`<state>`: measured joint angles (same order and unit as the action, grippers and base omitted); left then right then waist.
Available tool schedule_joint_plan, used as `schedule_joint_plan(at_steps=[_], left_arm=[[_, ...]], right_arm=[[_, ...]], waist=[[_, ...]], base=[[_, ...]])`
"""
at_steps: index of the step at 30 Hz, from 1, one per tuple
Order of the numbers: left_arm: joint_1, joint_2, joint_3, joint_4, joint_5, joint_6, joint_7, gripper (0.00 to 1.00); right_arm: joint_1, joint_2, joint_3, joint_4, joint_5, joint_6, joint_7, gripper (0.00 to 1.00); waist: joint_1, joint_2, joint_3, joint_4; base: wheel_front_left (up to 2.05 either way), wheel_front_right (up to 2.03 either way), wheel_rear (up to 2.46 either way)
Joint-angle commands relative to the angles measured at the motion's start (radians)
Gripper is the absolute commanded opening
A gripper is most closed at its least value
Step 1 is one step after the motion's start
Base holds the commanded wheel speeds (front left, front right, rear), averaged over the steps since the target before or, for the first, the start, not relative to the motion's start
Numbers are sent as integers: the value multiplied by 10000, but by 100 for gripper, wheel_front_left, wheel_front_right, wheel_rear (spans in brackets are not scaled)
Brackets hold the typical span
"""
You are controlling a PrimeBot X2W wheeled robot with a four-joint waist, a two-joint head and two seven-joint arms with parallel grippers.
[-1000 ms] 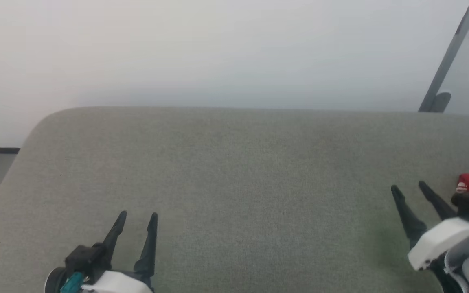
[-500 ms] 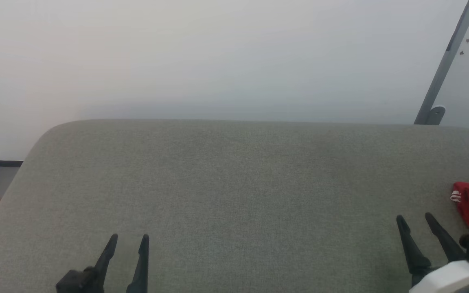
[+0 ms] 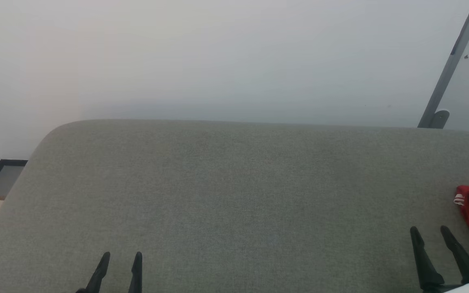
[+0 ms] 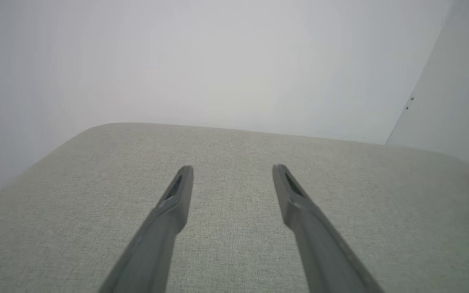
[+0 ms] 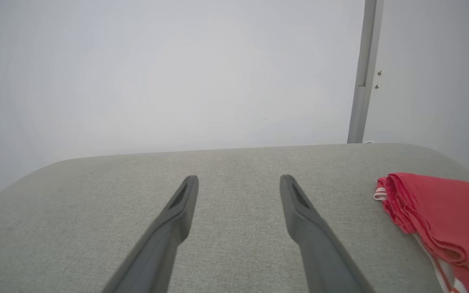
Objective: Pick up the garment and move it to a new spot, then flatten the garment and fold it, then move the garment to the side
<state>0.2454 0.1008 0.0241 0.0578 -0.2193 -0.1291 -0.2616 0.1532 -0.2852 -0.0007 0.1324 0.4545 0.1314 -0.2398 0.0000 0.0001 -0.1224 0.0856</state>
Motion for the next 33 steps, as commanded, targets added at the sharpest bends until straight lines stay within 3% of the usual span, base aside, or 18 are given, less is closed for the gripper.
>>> schedule_joint_plan(at_steps=[1,33], left_arm=[[91,0,37,-71,14,-18,-43,100],[-163,-73,123,-271,139,-18,-44,100]], right_arm=[[121,65,-77,-147,-55,-16,65,100],[288,474,-241,-840,-165,-16,365,100]], waist=[[0,-1,4,-7],[0,-1,95,-74]], base=[[0,0,0],[0,0,0]])
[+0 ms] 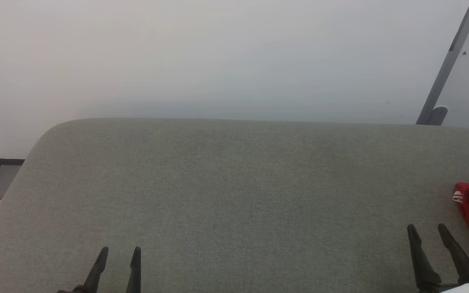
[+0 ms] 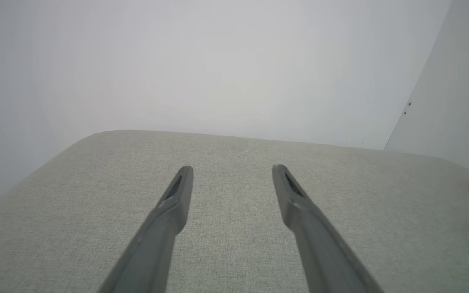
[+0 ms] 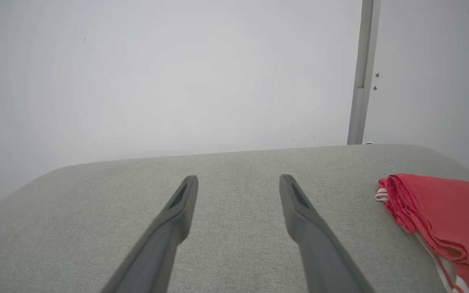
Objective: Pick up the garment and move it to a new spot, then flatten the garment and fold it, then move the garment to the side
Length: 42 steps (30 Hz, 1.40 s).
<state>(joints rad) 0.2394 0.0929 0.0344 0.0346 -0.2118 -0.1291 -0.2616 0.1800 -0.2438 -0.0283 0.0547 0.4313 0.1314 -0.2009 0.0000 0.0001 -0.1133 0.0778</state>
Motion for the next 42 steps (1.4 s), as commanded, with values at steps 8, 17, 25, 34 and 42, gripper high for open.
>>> schedule_joint_plan(at_steps=[8,17,25,34,42], left_arm=[[-128,-96,222,-290,150,-18,-44,100],[-71,-128,170,126,-727,4,179,0],[-474,-119,197,363,-2256,3,546,0],[-877,-122,228,609,-3781,-3,917,0],[-1202,-130,261,780,-5017,-6,1222,0]], right_arm=[[-2,101,-9,-41,70,-16,-21,100],[-60,341,-30,380,688,0,170,0],[-387,516,-126,543,1929,-1,503,0],[-715,694,-222,709,3181,-2,837,0],[-986,839,-299,849,4197,-3,1109,0]], waist=[[0,-1,54,25],[0,-1,98,-7],[0,-1,168,-58],[0,-1,246,-114],[0,-1,317,-165]], base=[[0,0,0],[0,0,0],[0,0,0],[0,0,0],[0,0,0]])
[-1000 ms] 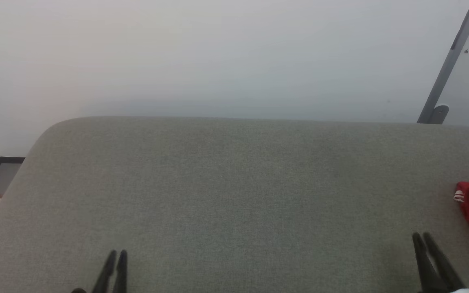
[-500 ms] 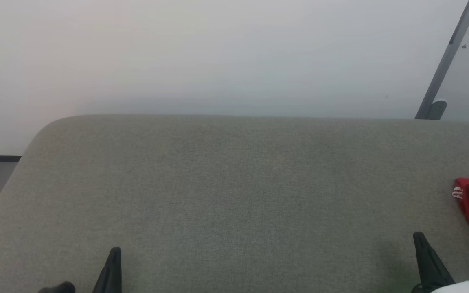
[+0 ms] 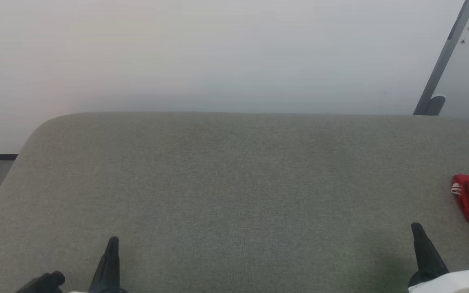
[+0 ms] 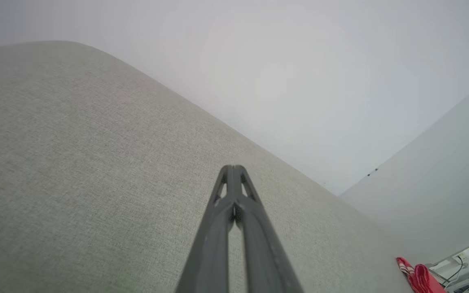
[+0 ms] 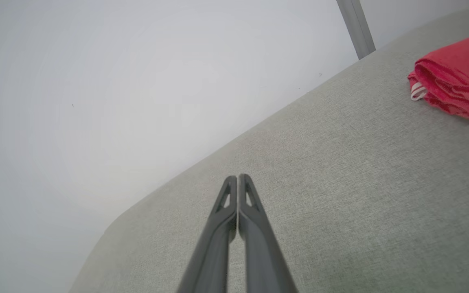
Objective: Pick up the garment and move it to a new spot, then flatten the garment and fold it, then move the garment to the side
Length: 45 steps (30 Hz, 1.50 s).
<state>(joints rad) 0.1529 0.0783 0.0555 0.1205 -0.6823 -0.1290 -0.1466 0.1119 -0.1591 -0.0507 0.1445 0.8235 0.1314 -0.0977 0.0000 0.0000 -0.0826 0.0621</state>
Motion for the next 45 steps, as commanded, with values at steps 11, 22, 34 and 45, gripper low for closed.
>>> schedule_joint_plan(at_steps=[11,22,34,45], left_arm=[[-724,-4,101,128,-1844,-10,460,0],[-1072,-25,152,318,-3173,-13,810,0],[-1406,-49,214,507,-4485,-16,1164,0],[-1709,-72,268,662,-5566,-19,1458,0]], right_arm=[[-631,173,-167,116,1537,-4,418,0],[-934,335,-257,273,2656,-5,723,0],[-1206,495,-346,418,3755,-6,1018,0],[-1459,625,-403,550,4649,-4,1272,0]], waist=[[0,0,107,-78],[0,0,203,-147],[0,0,308,-223],[0,0,405,-293]], base=[[0,0,0],[0,0,0],[0,0,0],[0,0,0]])
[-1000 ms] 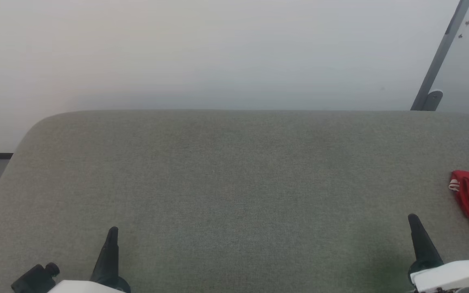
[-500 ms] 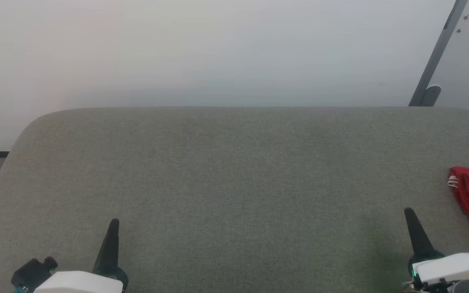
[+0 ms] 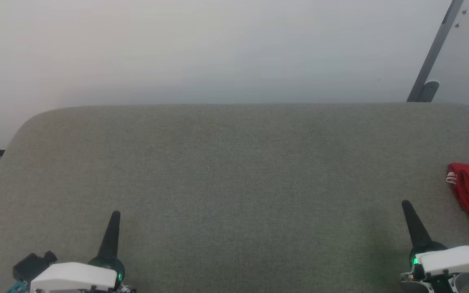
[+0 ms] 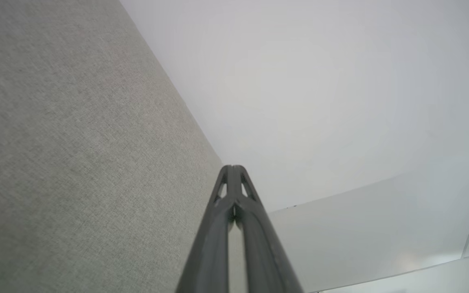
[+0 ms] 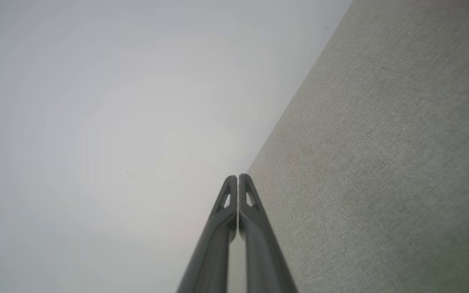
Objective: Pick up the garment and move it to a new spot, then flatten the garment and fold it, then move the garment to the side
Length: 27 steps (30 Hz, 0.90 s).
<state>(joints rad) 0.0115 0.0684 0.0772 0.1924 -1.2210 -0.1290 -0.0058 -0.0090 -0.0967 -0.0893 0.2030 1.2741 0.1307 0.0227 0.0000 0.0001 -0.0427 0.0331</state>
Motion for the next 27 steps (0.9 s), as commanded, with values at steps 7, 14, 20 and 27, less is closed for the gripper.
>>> schedule_joint_plan(at_steps=[7,14,20,27], left_arm=[[-425,15,79,32,-747,-20,203,0],[-564,0,113,130,-1343,-22,371,0],[-700,-18,139,192,-1812,-23,509,0],[-861,-35,174,277,-2346,-25,658,0]], right_arm=[[-348,78,-51,39,606,3,185,0],[-484,152,-90,102,1107,3,328,0],[-604,204,-125,150,1517,2,432,0],[-685,271,-163,218,1967,2,570,0]], waist=[[0,-1,58,-42],[0,-1,119,-86],[0,-1,172,-124],[0,-1,233,-169]], base=[[0,0,0],[0,0,0],[0,0,0],[0,0,0]])
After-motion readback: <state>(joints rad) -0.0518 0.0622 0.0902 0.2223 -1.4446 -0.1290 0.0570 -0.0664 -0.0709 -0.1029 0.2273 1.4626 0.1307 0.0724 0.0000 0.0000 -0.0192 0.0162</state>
